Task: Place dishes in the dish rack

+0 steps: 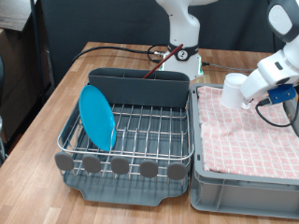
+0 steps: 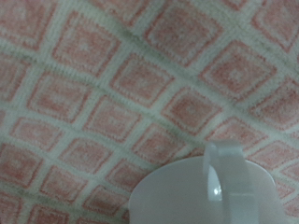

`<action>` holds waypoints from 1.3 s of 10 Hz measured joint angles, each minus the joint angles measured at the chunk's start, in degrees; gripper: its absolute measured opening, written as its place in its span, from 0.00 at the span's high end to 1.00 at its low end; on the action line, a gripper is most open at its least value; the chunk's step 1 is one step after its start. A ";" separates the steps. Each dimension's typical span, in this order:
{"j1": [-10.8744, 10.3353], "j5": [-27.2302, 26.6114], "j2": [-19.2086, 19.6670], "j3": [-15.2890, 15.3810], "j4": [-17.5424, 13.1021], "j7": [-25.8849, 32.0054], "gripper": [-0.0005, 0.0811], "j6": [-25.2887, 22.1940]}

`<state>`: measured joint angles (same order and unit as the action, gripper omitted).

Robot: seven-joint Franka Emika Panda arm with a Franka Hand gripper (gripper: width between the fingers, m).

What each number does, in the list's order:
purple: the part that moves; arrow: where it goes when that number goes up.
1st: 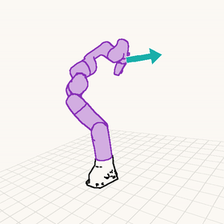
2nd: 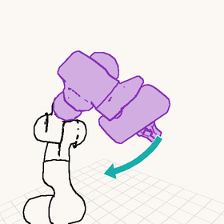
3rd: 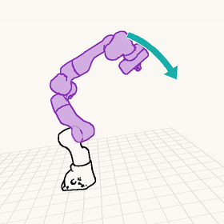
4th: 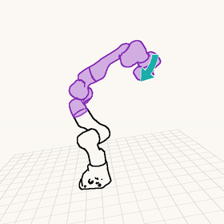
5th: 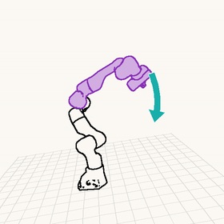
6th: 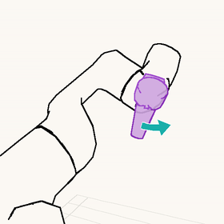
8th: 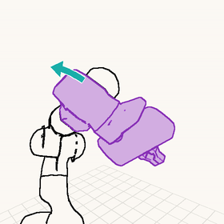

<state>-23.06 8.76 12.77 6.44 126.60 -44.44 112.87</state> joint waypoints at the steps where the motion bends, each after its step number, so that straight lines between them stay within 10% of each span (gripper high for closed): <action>1: 0.00 1.23 -0.26 -0.07 0.72 0.35 0.01 0.76; 9: 0.03 2.03 -0.85 -0.89 3.65 2.50 0.01 4.09; 13: 0.03 2.03 -0.86 -1.07 4.34 2.47 0.51 4.29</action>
<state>-23.03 10.79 11.91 5.37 130.94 -41.97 117.16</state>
